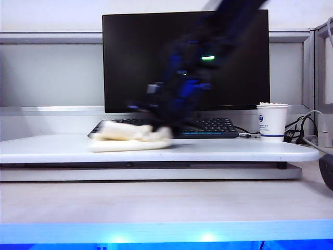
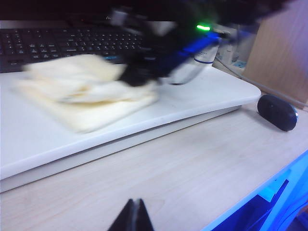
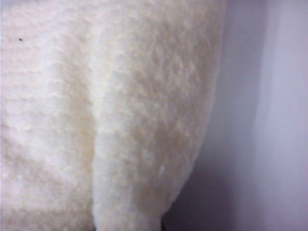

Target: Wipe the tabletop with a clean cloth to remove dust and stains.

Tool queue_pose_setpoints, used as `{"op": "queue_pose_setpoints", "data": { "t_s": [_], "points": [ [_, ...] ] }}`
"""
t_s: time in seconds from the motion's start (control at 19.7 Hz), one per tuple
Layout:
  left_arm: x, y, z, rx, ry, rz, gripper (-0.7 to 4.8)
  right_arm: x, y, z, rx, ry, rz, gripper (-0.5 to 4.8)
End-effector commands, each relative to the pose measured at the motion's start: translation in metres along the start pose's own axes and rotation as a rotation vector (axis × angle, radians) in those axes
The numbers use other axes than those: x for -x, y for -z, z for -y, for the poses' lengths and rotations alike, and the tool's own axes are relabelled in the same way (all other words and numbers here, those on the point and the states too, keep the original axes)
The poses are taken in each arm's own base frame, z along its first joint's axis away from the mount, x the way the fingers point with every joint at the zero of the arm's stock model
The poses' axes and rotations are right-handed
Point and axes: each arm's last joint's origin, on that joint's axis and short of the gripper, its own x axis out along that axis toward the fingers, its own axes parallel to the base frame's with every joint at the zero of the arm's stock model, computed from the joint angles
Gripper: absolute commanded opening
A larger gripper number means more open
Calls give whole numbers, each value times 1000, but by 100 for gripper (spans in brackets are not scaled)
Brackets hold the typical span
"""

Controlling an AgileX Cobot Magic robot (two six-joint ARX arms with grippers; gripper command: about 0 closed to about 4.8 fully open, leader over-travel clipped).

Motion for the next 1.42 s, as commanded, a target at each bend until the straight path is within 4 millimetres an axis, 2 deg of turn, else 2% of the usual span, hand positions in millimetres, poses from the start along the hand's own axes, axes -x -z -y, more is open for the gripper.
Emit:
{"op": "queue_pose_setpoints", "data": {
  "t_s": [0.05,0.3,0.61,0.76,0.96,1.12,1.32,1.42],
  "points": [
    [0,0,0,0,-2,7,-6,23,23,51,-70,114,-30,-6],
    [0,0,0,1,-1,7,-6,71,34,106,-117,190,16,-6],
    [0,0,0,2,-2,4,-6,120,66,166,-205,243,44,-6],
    [0,0,0,3,-3,0,-6,130,66,177,-189,247,37,-6],
    [0,0,0,3,-3,0,-6,132,64,175,-168,239,47,-6],
    [0,0,0,3,-3,0,-6,127,62,164,-142,214,64,-6],
    [0,0,0,3,-4,0,-6,110,52,125,-54,156,86,-6],
    [0,0,0,3,-3,1,-6,93,44,105,-45,115,83,-6]
  ]
}}
